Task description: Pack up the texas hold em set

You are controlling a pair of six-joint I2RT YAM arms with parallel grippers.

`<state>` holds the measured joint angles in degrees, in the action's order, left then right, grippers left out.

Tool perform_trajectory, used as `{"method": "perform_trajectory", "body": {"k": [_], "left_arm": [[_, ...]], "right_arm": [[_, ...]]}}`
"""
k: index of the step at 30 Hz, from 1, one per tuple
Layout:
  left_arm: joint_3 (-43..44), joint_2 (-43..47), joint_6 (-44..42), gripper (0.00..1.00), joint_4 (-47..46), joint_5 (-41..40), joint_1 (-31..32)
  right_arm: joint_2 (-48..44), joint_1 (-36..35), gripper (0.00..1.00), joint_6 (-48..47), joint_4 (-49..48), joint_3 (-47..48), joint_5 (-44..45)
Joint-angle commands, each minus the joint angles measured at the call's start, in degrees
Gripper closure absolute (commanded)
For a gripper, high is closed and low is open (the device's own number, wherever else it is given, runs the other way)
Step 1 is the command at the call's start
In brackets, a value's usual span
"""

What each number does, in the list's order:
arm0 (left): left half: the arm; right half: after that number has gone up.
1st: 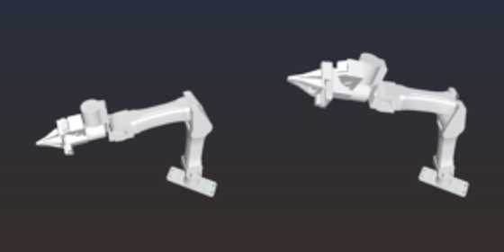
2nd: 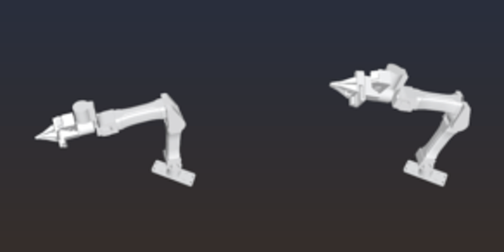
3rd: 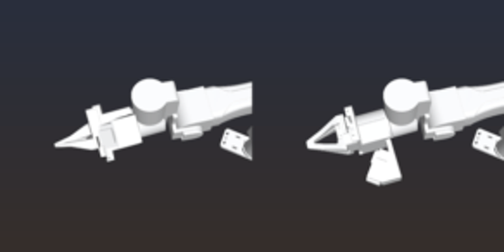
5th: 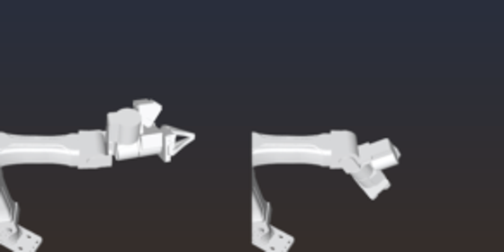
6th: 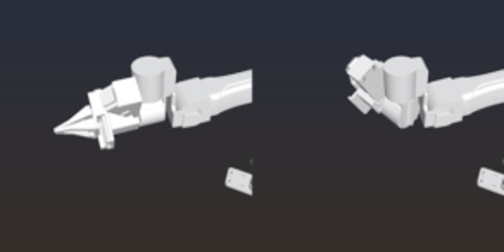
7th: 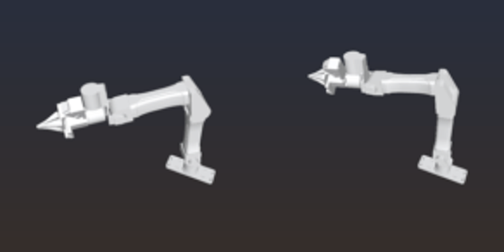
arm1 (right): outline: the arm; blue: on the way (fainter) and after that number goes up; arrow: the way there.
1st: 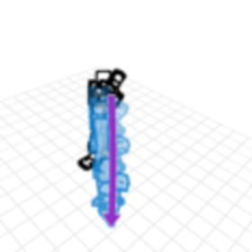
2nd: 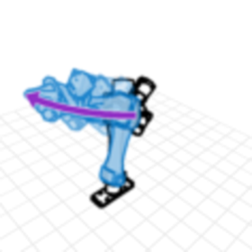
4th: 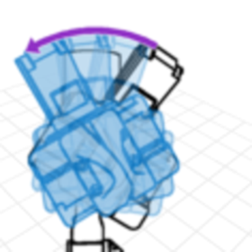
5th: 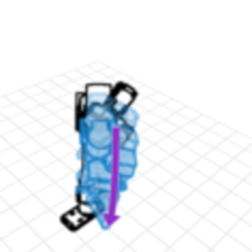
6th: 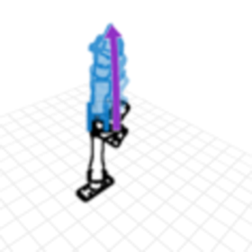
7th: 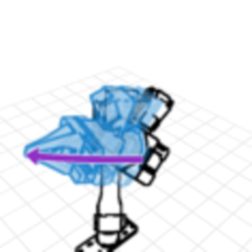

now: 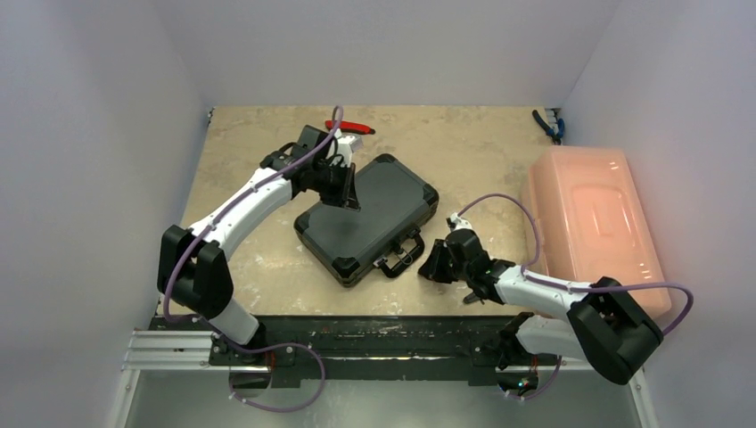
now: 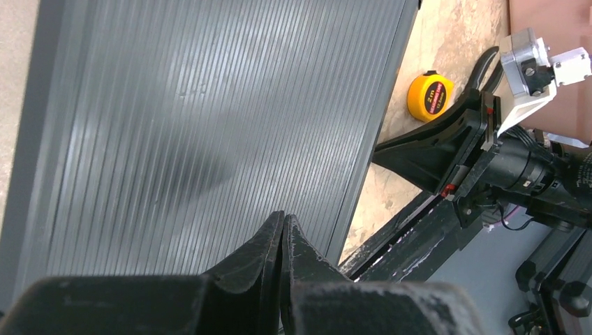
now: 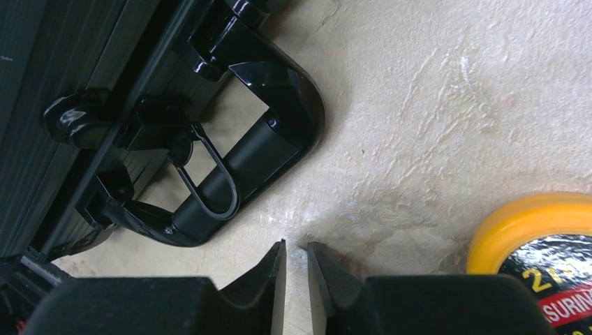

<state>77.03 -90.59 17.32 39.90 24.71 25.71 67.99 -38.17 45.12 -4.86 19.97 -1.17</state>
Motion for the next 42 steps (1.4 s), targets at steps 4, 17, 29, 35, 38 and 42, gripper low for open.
{"method": "perform_trajectory", "body": {"k": [4, 17, 29, 35, 38, 42], "left_arm": [[0.5, -2.3, -0.8, 1.00, -3.8, -0.9, 2.5], [-7.4, -2.4, 0.8, 1.00, -5.1, -3.3, 4.3], [-13.6, -1.2, 2.2, 1.00, -6.9, -4.8, 5.2], [-14.6, -0.2, 2.4, 1.00, -7.0, -5.0, 5.5], [-15.0, 0.3, 2.5, 1.00, -6.8, -5.3, 5.5], [-15.4, 0.7, 2.5, 1.00, -6.8, -5.4, 5.7]], "right_arm": [[2.2, 0.2, 0.82, 0.5, -6.0, -1.5, -2.5], [5.5, 0.1, 0.84, -0.1, -7.1, -0.6, -3.2], [7.5, 0.2, 0.86, 0.1, -7.6, 0.0, -3.2], [9.2, 0.3, 0.88, 0.9, -7.6, 0.9, -2.6], [9.7, 0.2, 0.88, 1.1, -8.2, 0.9, -2.8], [9.5, 0.2, 0.89, 0.8, -7.6, 1.8, -3.0]]}}
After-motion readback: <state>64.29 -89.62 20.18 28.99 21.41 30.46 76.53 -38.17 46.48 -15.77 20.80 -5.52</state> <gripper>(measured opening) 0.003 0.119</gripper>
